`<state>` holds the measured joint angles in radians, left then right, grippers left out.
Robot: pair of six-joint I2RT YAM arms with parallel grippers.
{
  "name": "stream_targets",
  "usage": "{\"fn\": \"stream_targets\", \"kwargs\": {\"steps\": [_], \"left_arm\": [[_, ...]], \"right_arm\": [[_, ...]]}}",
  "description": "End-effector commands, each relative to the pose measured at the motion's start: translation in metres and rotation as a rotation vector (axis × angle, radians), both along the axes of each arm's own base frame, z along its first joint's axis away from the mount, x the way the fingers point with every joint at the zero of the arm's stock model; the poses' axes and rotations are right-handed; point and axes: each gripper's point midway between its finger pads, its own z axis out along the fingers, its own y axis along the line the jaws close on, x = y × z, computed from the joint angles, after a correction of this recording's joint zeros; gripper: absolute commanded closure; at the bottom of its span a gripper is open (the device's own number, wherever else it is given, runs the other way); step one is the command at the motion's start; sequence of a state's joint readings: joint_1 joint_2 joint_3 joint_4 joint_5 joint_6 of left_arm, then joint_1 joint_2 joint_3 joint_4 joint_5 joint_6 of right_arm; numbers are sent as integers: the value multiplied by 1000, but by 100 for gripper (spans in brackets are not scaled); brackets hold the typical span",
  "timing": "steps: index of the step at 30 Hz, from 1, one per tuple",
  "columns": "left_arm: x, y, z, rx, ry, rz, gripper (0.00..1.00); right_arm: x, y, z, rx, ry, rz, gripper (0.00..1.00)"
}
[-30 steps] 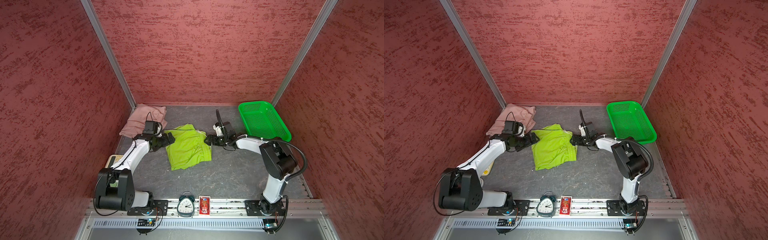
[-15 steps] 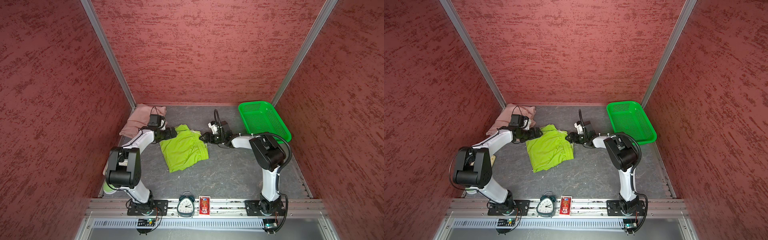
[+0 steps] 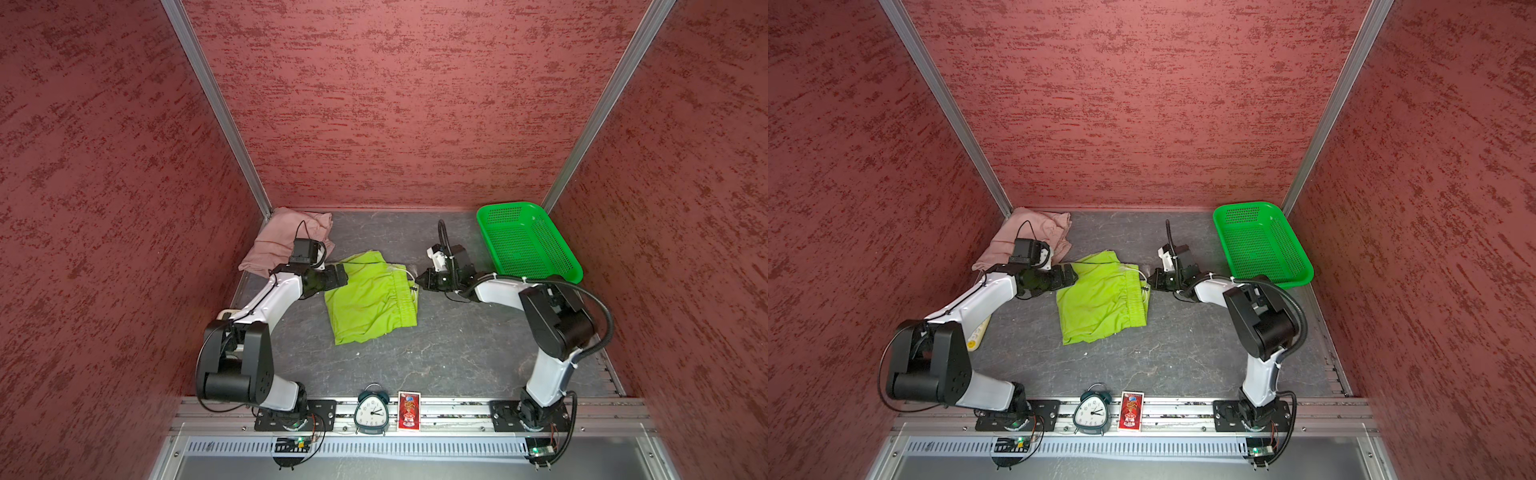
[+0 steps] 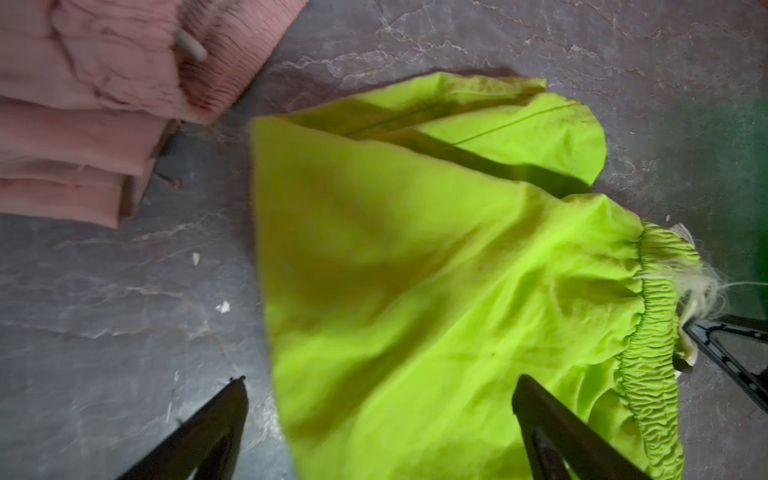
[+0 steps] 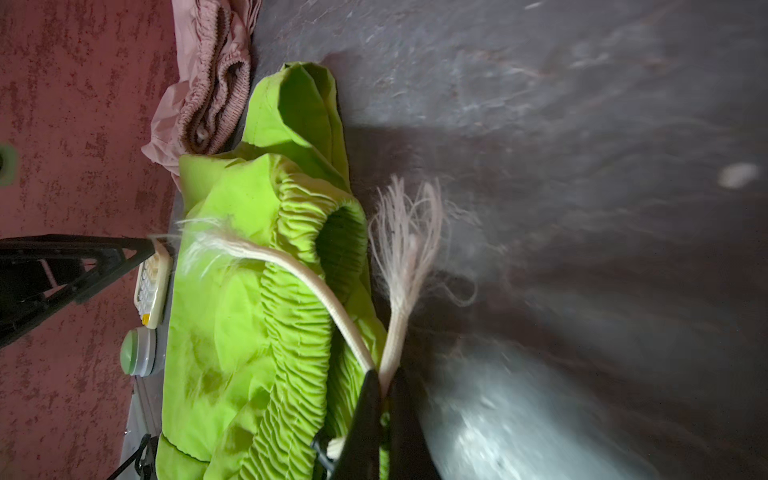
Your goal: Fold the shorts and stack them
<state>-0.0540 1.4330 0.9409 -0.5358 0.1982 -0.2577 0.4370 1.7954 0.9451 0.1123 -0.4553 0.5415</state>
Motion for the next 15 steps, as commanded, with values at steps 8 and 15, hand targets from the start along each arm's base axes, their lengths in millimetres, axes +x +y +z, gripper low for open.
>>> {"fn": "stream_targets", "kwargs": {"steps": [8,15], "left_arm": [[20,-40,-21,-172,-50,-145,1],[37,-72,-37,-231,-46,-230,1]], "right_arm": [[-37,-64,-4,-158,0,-113,34],[-46,-67,-8,-99,14,-136,1]]}}
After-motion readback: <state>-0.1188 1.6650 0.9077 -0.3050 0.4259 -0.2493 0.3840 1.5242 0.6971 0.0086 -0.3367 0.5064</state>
